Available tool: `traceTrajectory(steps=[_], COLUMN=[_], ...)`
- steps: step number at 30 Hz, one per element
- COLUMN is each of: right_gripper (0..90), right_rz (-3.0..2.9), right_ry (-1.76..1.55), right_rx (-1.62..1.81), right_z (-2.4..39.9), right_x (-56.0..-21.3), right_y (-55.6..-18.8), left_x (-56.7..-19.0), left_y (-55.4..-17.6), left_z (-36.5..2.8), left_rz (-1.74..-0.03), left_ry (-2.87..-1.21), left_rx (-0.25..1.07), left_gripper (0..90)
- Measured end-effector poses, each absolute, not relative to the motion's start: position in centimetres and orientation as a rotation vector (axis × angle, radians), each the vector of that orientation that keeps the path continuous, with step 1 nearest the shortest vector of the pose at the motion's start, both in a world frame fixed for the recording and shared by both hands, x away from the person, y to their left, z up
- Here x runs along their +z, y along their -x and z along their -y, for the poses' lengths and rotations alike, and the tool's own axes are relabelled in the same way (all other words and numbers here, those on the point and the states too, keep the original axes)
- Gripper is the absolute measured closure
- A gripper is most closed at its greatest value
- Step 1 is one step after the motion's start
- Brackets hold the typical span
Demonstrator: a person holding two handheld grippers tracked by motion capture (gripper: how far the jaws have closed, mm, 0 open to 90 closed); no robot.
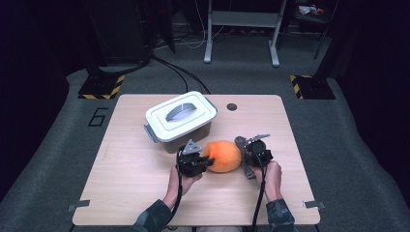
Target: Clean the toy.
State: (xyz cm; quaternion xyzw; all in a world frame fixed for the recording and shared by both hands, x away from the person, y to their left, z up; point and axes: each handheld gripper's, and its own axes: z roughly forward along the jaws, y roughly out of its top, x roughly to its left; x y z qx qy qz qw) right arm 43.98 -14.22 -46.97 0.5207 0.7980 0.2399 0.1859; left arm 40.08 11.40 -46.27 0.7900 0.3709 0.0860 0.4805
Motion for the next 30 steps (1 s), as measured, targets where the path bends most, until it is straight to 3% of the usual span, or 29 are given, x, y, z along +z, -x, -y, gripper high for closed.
traceTrajectory(steps=[6,20,26,30], right_gripper=[74.2,74.0,71.9,64.7], right_rz=[-2.224,-2.191,-2.276,-2.296], right_ry=[-1.47,-1.297,-1.262,-1.279], right_rx=[0.686,0.936,0.906,0.915], right_z=[14.6,12.4,11.1,11.3], right_x=[-46.6,-40.5,-41.6,-42.0], right_y=[-43.8,-40.8,-41.6,-41.9], left_x=[-46.2,-46.3,-46.4,-46.6], left_y=[-40.0,-40.0,-40.1,-40.2], left_z=[-11.4,-11.4,-11.5,-11.7], left_rz=[-0.909,-0.91,-0.915,-0.911], left_ry=[-1.926,-1.923,-1.923,-1.931], left_rx=[0.202,0.199,0.2,0.192], left_gripper=[79.2,78.5,77.1,74.9])
